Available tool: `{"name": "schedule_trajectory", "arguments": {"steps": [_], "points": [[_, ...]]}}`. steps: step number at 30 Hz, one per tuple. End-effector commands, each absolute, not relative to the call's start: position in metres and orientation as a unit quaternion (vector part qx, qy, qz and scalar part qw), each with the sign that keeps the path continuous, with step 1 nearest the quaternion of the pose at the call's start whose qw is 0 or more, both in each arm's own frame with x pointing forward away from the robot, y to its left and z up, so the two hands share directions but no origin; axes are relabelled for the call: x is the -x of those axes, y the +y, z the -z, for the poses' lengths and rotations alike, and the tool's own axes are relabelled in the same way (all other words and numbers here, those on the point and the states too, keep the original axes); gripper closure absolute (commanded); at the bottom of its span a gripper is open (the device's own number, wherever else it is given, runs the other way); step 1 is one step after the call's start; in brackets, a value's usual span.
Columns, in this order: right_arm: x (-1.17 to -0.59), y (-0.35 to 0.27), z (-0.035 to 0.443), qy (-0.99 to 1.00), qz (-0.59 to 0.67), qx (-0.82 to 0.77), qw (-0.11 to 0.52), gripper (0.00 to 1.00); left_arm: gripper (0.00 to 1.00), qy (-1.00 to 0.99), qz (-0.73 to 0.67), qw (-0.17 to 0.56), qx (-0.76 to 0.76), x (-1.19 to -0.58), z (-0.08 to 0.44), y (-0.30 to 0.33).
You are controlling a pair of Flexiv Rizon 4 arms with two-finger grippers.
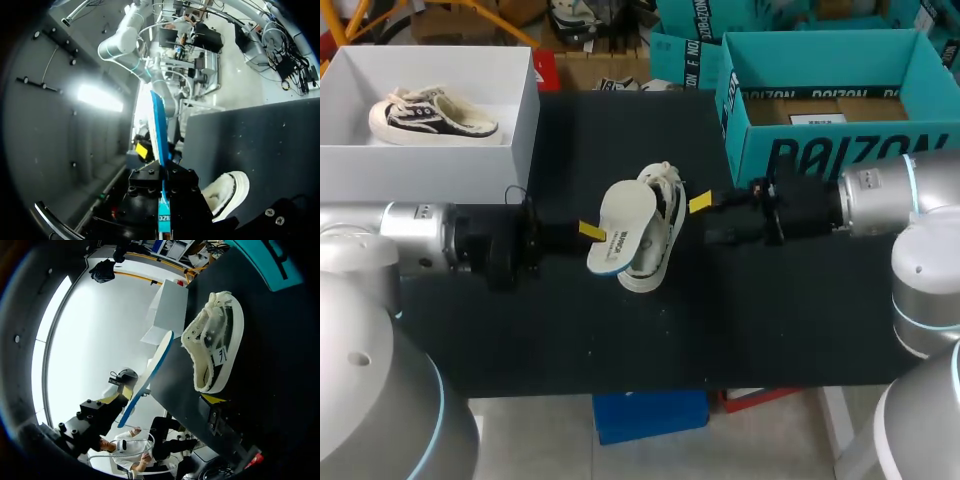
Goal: Take the shoe out of the shoebox, open the shoe tongue, remove and reinsert the insole, then place the shoe into the shoebox
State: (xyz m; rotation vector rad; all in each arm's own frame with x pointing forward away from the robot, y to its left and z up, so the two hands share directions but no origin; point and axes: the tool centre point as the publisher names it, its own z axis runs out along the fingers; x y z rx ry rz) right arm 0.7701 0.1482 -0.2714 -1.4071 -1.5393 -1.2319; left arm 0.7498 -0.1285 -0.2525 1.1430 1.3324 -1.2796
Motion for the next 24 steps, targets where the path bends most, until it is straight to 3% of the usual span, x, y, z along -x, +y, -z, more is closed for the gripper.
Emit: {"name": "schedule_trajectory", "arguments": {"steps": [1, 24], "points": [[-0.775, 0.163, 0.281, -0.587, 0.483, 0.540, 0.361, 0.00, 1.00, 0.543, 0.499, 0.468, -0.487, -0.744, 0.255, -0.131], [-0.779, 0.205, 0.293, -0.564, 0.506, 0.522, 0.391, 0.00, 1.00, 0.487, 0.379, 0.539, -0.573, -0.733, 0.295, -0.132]]}}
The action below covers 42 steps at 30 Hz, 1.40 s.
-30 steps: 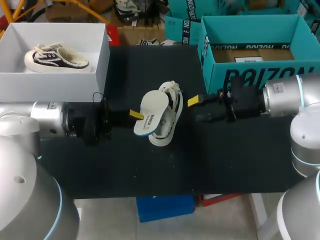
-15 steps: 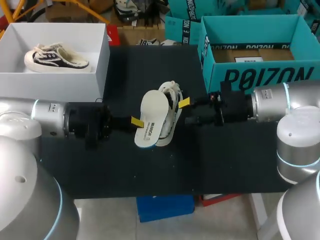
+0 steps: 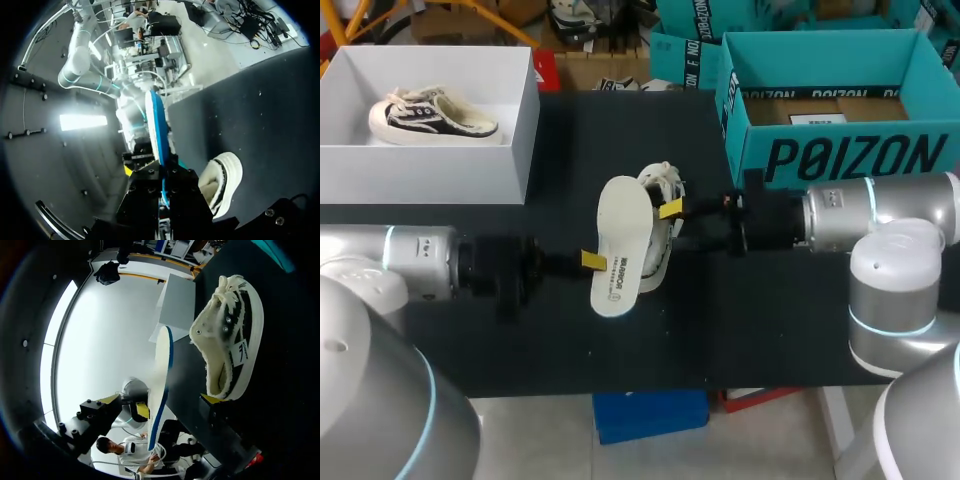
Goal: Take the shoe out of the shoebox, open the shoe tongue, remove and reinsert the insole, then place the shoe into the shoebox
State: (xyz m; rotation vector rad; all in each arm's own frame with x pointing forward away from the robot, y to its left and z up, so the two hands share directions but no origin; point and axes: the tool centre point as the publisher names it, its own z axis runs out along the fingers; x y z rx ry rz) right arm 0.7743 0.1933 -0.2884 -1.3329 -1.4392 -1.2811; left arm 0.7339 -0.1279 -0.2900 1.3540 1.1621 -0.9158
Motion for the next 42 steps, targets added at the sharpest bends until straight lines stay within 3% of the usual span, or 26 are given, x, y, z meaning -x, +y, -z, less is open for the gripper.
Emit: {"name": "schedule_trajectory", "arguments": {"steps": [1, 13, 19, 22, 25, 28, 33, 36, 38, 42], "points": [[-0.779, 0.207, 0.294, -0.563, 0.507, 0.522, 0.392, 0.00, 1.00, 0.487, 0.381, 0.537, -0.573, -0.733, 0.296, -0.132], [-0.774, 0.229, 0.310, -0.571, 0.490, 0.512, 0.414, 0.00, 1.00, 0.472, 0.389, 0.523, -0.594, -0.730, 0.298, -0.138], [-0.771, 0.228, 0.314, -0.571, 0.486, 0.513, 0.418, 0.12, 1.00, 0.469, 0.392, 0.518, -0.598, -0.729, 0.299, -0.140], [-0.770, 0.225, 0.314, -0.570, 0.485, 0.515, 0.417, 0.04, 1.00, 0.470, 0.394, 0.515, -0.599, -0.726, 0.300, -0.140], [-0.771, 0.221, 0.314, -0.569, 0.486, 0.518, 0.415, 0.10, 1.00, 0.473, 0.395, 0.512, -0.599, -0.724, 0.302, -0.137], [-0.771, 0.218, 0.314, -0.569, 0.486, 0.520, 0.412, 0.07, 1.00, 0.477, 0.396, 0.509, -0.597, -0.723, 0.304, -0.133], [-0.773, 0.213, 0.315, -0.569, 0.486, 0.523, 0.409, 0.20, 1.00, 0.479, 0.395, 0.508, -0.596, -0.719, 0.306, -0.130], [-0.775, 0.212, 0.316, -0.569, 0.486, 0.524, 0.408, 0.34, 1.00, 0.481, 0.395, 0.508, -0.595, -0.718, 0.306, -0.128], [-0.775, 0.211, 0.317, -0.568, 0.487, 0.525, 0.407, 0.51, 1.00, 0.481, 0.396, 0.508, -0.595, -0.717, 0.306, -0.128], [-0.777, 0.212, 0.319, -0.566, 0.488, 0.526, 0.407, 0.52, 1.00, 0.480, 0.401, 0.505, -0.595, -0.713, 0.307, -0.129]]}}
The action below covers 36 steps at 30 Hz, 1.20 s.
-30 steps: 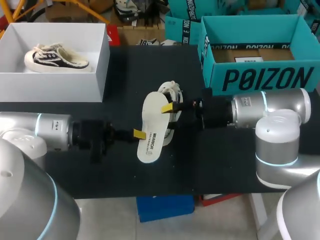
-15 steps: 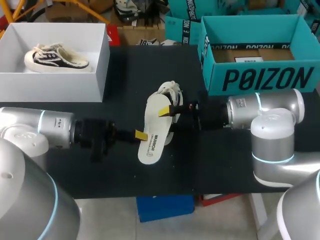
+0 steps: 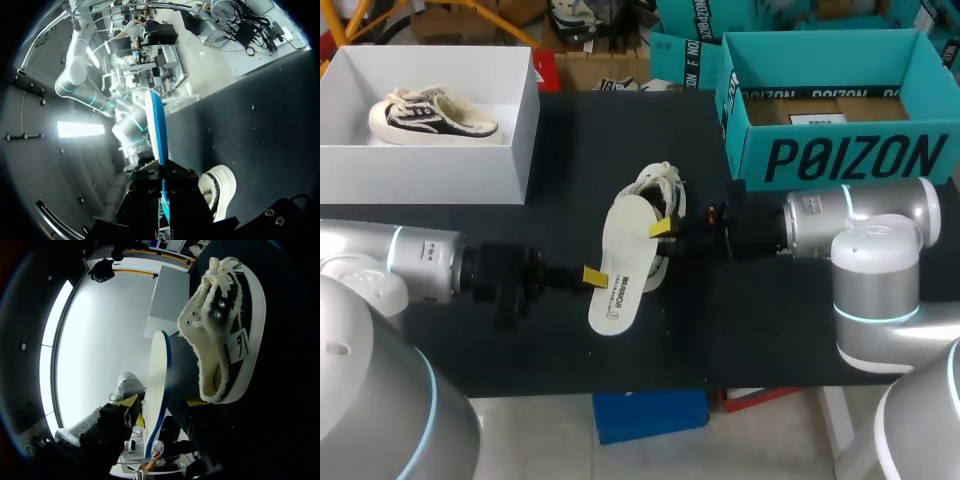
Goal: Take the shoe out of the shoebox, open the shoe tongue, remove and reinsert the insole, then place the shoe into the shoebox
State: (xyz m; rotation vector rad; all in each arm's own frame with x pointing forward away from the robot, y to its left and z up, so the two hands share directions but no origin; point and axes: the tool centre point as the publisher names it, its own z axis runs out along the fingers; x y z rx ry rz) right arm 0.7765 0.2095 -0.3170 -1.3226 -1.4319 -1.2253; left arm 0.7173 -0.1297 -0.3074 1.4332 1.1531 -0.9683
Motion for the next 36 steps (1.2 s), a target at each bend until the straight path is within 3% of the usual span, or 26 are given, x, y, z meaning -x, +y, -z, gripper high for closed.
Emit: {"name": "schedule_trajectory", "arguments": {"steps": [1, 14, 21, 26, 36], "points": [[-0.7767, 0.2124, 0.3192, -0.565, 0.489, 0.525, 0.407, 0.53, 1.00, 0.480, 0.402, 0.505, -0.594, -0.7129, 0.3069, -0.1297], [-0.7780, 0.2178, 0.3239, -0.563, 0.488, 0.523, 0.413, 0.55, 1.00, 0.477, 0.404, 0.503, -0.596, -0.7122, 0.3082, -0.1324], [-0.7775, 0.2201, 0.3250, -0.563, 0.487, 0.523, 0.415, 0.77, 1.00, 0.476, 0.407, 0.502, -0.596, -0.7124, 0.3085, -0.1335], [-0.7775, 0.2205, 0.3252, -0.563, 0.486, 0.524, 0.415, 1.00, 1.00, 0.477, 0.409, 0.502, -0.594, -0.7128, 0.3082, -0.1333], [-0.7774, 0.2213, 0.3255, -0.564, 0.485, 0.524, 0.415, 1.00, 1.00, 0.478, 0.411, 0.501, -0.593, -0.7133, 0.3080, -0.1332]]}}
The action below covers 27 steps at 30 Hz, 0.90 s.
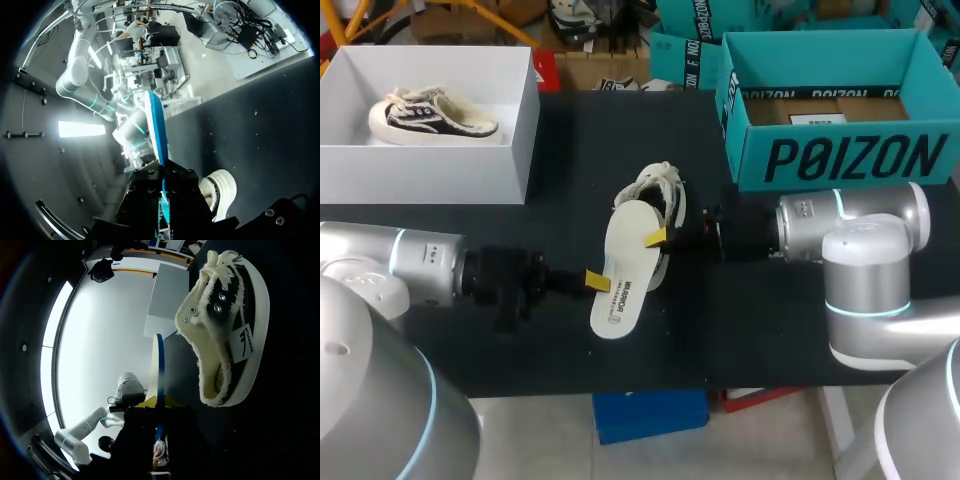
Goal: Take the shoe out of the shoebox, open the shoe tongue, remove and reinsert the insole, then place the shoe into the shoebox
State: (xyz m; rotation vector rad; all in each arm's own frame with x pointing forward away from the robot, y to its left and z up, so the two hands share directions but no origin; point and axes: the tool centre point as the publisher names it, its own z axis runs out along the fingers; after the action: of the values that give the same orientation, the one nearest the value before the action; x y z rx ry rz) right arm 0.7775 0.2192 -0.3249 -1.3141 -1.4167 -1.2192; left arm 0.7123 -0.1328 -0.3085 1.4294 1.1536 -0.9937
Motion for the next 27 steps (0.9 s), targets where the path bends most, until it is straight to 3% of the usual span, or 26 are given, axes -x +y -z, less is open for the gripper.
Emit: {"name": "schedule_trajectory", "arguments": {"steps": [1, 23, 25, 26, 27], "points": [[-0.7775, 0.2213, 0.3256, -0.564, 0.485, 0.524, 0.415, 1.00, 1.00, 0.478, 0.411, 0.501, -0.593, -0.7136, 0.3078, -0.1332], [-0.7777, 0.2223, 0.3263, -0.565, 0.481, 0.525, 0.417, 1.00, 1.00, 0.484, 0.425, 0.495, -0.583, -0.7163, 0.3079, -0.1350], [-0.7777, 0.2223, 0.3263, -0.565, 0.481, 0.525, 0.417, 1.00, 0.27, 0.486, 0.429, 0.494, -0.579, -0.7172, 0.3080, -0.1352], [-0.7777, 0.2223, 0.3263, -0.565, 0.481, 0.525, 0.417, 1.00, 0.01, 0.487, 0.431, 0.493, -0.578, -0.7176, 0.3078, -0.1352], [-0.7777, 0.2223, 0.3263, -0.565, 0.481, 0.525, 0.417, 1.00, 0.02, 0.489, 0.435, 0.492, -0.575, -0.7179, 0.3076, -0.1351]]}}
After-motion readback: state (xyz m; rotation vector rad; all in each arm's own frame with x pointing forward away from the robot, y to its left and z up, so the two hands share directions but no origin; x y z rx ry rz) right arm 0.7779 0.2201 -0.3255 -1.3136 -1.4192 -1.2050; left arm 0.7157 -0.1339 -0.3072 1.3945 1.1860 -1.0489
